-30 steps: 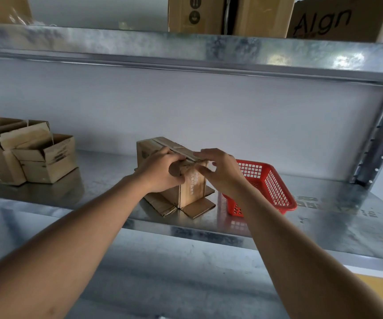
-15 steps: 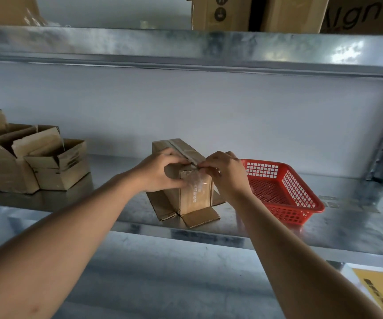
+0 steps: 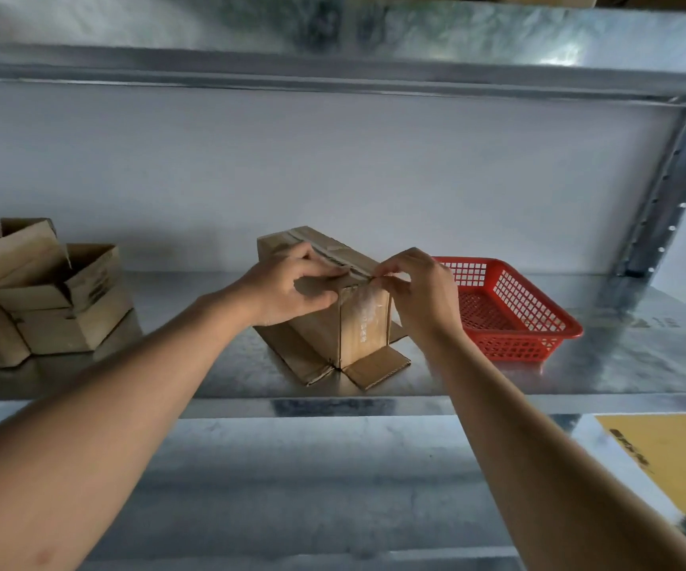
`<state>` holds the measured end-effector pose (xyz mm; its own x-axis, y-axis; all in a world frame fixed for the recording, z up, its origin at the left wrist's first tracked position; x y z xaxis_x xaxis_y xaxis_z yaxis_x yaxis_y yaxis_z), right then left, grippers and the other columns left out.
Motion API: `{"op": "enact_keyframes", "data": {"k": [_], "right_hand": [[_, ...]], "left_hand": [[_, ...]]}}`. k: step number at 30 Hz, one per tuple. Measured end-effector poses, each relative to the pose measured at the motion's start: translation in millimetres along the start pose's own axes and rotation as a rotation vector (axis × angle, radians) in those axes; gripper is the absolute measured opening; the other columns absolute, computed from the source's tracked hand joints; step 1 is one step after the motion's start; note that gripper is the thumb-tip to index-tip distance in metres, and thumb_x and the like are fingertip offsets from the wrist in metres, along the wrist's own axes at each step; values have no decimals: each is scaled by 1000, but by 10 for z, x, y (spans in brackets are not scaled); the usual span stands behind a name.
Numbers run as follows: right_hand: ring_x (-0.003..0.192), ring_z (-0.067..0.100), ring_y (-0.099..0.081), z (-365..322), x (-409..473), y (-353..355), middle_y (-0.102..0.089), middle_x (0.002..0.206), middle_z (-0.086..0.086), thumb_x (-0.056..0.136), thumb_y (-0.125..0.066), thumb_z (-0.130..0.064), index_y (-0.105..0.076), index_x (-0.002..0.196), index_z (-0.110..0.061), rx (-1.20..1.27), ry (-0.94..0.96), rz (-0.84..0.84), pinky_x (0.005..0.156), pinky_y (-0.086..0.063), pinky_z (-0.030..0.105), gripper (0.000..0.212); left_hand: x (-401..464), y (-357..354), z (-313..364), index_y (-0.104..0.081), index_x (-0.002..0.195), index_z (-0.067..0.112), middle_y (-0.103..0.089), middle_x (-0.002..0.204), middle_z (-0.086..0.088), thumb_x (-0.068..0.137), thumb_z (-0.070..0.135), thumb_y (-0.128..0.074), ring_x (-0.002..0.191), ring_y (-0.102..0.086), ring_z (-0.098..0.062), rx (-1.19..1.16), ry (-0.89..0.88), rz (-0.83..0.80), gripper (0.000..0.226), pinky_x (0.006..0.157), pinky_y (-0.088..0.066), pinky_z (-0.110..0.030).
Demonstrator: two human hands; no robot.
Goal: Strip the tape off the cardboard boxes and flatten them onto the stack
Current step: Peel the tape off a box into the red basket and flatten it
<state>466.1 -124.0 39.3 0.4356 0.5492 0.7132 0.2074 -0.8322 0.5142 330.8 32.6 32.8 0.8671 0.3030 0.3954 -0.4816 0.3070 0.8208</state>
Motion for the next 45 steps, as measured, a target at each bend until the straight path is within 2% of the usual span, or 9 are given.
{"op": "enact_keyframes", "data": {"k": [3, 8, 13, 21, 26, 29, 36, 42, 45], "right_hand": [[92, 9, -62, 57, -2, 23, -67, 101, -4, 87, -73, -1, -80, 92, -20, -11, -48, 25, 77, -38, 3, 21], [96, 0, -66, 229, -147, 24, -67, 107, -9, 91, -77, -13, -79, 105, -21, 96, -224, 154, 91, -49, 18, 16], [94, -17, -59, 166, -329, -23, -73, 106, -9, 96, -72, -16, -80, 113, -17, 194, -288, 259, 84, -35, -5, 19], [78, 10, -76, 264, -124, -83, -77, 80, -13, 91, -78, -17, -78, 82, -33, 325, -398, 194, 76, -64, 40, 18], [82, 14, -77, 380, -72, -127, -78, 87, -8, 89, -82, -24, -78, 88, -27, 442, -512, 151, 78, -65, 39, 4], [102, 11, -70, 248, -30, -228, -74, 111, -12, 80, -81, -56, -74, 120, -24, 315, -519, 7, 91, -60, 40, 51], [102, 19, -69, 265, 214, -360, -71, 124, 0, 93, -67, -12, -68, 132, -22, 329, -563, -123, 84, -61, 38, 41], [100, 22, -63, 17, 452, -335, -63, 131, 5, 104, -58, -22, -67, 132, -22, -71, -338, -100, 67, -44, 26, 29], [105, 25, -59, -290, 363, -379, -59, 119, 4, 98, -62, -47, -73, 116, -29, -190, -245, -102, 71, -45, 33, 28]], "left_hand": [[34, 13, 45, -65, 126, 52, -49, 106, 12, 75, 86, -58, 109, -50, -10, 61, -37, 38, 62, 102, -46, -41], [89, 50, 180, -69, 130, 44, -39, 94, 16, 77, 87, -54, 102, -40, -12, 187, -99, 86, 70, 95, -43, -41], [115, 27, 233, -65, 135, 45, -33, 94, 20, 77, 81, -56, 100, -37, -10, 192, -112, 69, 69, 94, -42, -37], [176, 14, 228, -64, 139, 30, -34, 92, 13, 66, 91, -58, 84, -38, -3, 227, -71, 105, 95, 69, -32, -25], [207, 17, 154, -66, 136, 31, -40, 100, 11, 64, 92, -58, 96, -42, -10, 182, -19, 84, 95, 88, -47, -36], [233, -18, 83, -61, 137, 42, -43, 118, 11, 66, 91, -63, 116, -41, -12, 191, 52, 20, 86, 106, -42, -41], [124, 311, -346, -45, 146, 59, -34, 161, 18, 82, 92, -37, 148, -35, -17, 231, 300, -130, 73, 120, -31, -46], [82, 494, -457, -44, 143, 65, -55, 139, 1, 106, 57, -34, 111, -54, -25, 385, 416, -236, 39, 100, -43, -45], [105, 528, -486, -56, 141, 54, -53, 152, 6, 107, 53, -43, 127, -54, -25, 294, 430, -254, 37, 112, -41, -45]]}}
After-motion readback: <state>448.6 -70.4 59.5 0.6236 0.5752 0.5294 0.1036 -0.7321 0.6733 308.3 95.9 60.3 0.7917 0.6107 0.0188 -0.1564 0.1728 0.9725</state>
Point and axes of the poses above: each hand's wrist, its own x-axis towards the middle knuckle, its own y-axis out of the back of the hand, z = x × y, the point moved 8 cm from there along x, towards the middle knuckle
